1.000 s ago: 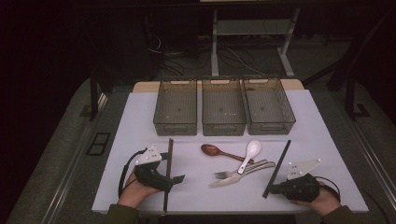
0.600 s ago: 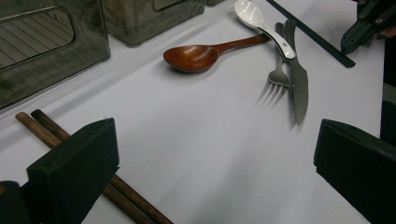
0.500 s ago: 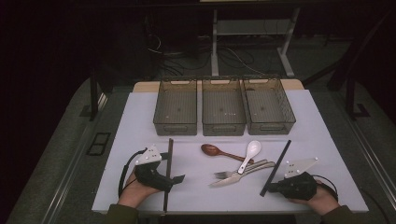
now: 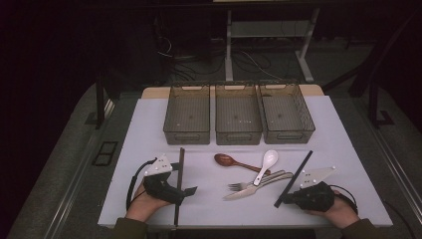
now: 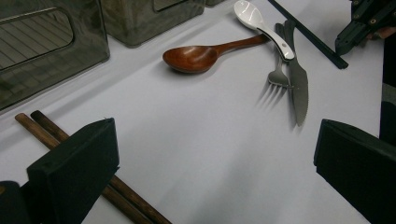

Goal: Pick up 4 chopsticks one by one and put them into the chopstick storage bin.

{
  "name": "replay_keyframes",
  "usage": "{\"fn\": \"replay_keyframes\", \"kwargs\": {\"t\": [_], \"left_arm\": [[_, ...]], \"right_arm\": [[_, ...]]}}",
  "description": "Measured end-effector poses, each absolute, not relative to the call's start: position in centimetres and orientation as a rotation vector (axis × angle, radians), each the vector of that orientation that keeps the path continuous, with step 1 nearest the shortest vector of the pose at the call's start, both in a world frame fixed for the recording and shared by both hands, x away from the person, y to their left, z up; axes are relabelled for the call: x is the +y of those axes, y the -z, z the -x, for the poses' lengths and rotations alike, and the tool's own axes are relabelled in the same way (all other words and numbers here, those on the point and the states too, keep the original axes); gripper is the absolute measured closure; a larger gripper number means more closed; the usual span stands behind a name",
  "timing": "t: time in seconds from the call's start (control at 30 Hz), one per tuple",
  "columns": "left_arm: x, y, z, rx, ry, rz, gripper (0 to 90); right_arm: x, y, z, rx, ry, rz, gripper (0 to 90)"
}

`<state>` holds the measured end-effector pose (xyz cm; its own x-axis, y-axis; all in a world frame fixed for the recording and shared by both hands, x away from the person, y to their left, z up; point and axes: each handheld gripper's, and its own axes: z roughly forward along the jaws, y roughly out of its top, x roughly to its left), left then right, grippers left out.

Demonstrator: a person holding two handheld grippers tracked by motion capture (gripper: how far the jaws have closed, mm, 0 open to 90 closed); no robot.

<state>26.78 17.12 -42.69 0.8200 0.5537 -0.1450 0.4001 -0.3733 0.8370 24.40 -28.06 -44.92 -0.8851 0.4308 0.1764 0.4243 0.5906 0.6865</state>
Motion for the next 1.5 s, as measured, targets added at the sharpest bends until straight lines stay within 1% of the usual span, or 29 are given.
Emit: {"fn": "replay_keyframes", "kwargs": {"t": [1.5], "left_arm": [[17.1, 42.7, -26.8, 0.699, -0.189, -2.022, 0.0]], "right_arm": [[-24.1, 45.0, -27.1, 2.796, -1.218, -0.659, 89.5]]}}
